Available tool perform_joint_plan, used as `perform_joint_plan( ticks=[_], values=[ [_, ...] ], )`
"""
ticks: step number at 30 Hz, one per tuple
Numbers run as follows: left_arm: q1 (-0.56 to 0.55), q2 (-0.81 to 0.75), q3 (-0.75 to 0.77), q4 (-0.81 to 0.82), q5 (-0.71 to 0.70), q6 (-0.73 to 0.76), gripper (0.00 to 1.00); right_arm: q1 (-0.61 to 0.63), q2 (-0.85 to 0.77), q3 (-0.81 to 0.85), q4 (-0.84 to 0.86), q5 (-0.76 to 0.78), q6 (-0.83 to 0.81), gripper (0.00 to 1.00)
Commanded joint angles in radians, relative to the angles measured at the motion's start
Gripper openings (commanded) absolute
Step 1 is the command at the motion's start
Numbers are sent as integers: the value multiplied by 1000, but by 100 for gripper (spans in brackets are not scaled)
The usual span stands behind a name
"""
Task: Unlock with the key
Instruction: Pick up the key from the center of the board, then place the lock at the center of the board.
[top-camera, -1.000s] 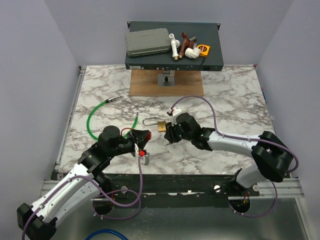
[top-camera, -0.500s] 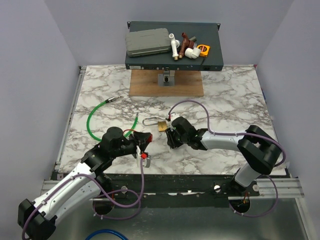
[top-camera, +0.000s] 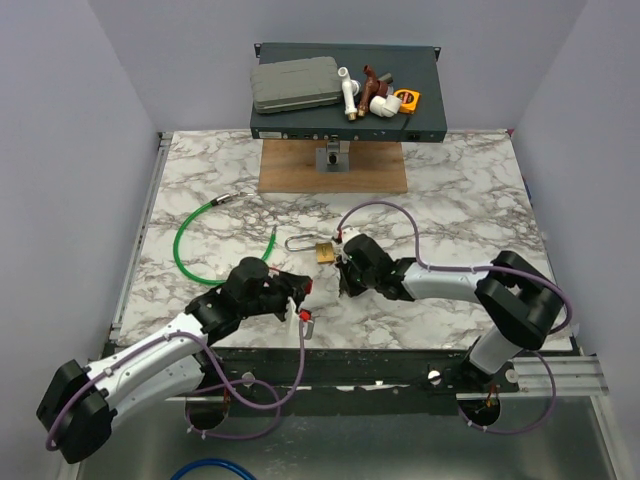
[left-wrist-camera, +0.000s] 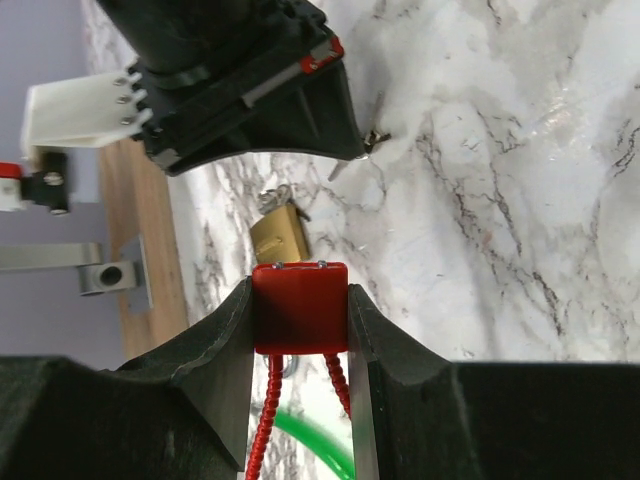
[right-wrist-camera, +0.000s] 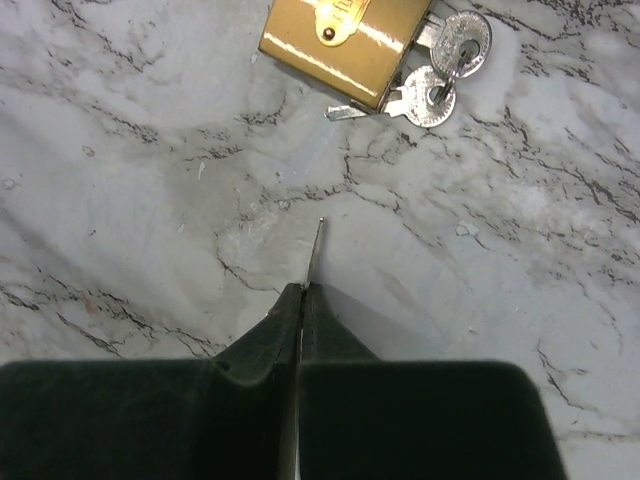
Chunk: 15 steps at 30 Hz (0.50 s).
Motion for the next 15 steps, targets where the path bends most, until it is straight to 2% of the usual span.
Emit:
perform_joint_plan(
  ticks=[1, 8, 9, 10, 11, 13, 15],
  values=[
    [-41, 90, -21, 125, -45, -13, 5, -1, -64, -38, -3, -10, 7, 1],
    [-69, 206, -11, 215, -3, -48, 14, -1, -211, -104, 45, -45, 8, 1],
    [-71, 220, -12, 229, 10, -50, 26, -1, -239, -110, 43, -45, 10, 1],
    [-71, 232, -12, 247, 22, -56, 43, -1, -268, -120, 40, -45, 9, 1],
    [-71, 243, -10, 260, 34, -66, 64, -1, -290, -129, 37, -70, 12, 1],
    [-71, 263, -4, 278, 45, -76, 98, -1, -336, -141, 25, -76, 15, 1],
    [-71, 272, 1, 301, 42, -71, 98, 0, -375, -146, 11, -83, 13, 1]
  ],
)
